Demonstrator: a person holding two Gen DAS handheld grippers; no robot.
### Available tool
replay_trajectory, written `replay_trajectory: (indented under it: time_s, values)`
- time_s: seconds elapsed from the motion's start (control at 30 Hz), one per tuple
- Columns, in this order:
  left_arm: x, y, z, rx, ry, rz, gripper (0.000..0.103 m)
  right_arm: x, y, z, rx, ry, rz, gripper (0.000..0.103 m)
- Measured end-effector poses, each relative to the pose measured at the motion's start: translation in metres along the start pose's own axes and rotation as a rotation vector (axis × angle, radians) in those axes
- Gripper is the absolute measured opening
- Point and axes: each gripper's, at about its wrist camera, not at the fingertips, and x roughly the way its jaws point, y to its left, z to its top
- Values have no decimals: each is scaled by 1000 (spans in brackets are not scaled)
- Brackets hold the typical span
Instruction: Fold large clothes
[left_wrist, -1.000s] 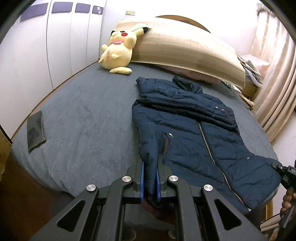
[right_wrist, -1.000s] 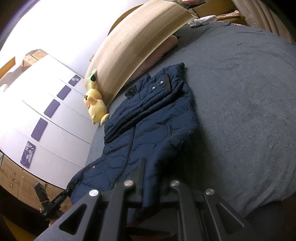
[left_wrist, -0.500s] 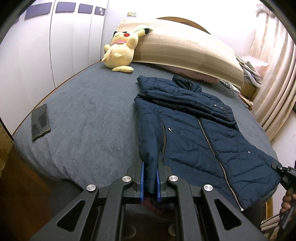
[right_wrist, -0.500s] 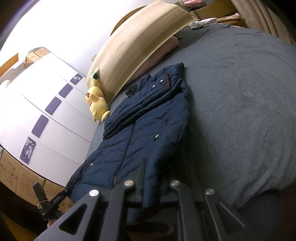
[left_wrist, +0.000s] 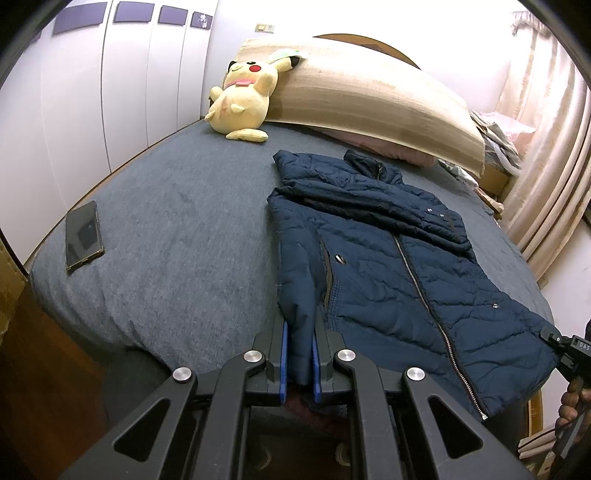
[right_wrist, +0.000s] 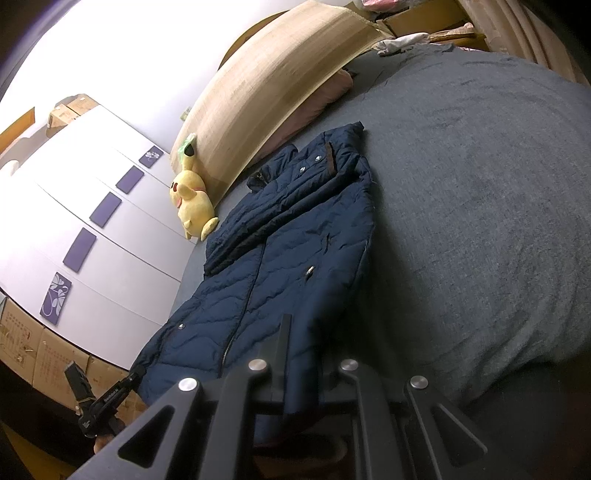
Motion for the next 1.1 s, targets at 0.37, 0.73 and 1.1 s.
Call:
replay_trajectory:
  time_s: [0.37, 0.73, 1.1]
  values:
    - [5, 0, 0, -1, 11, 2, 11, 3, -1, 0, -5, 10, 1, 10]
    - [15, -2, 21, 14, -5, 3, 11, 15, 5, 23, -15, 7, 18, 10]
    - [33, -11, 59, 27, -33, 0, 11, 30, 15, 57, -19, -13, 23, 10]
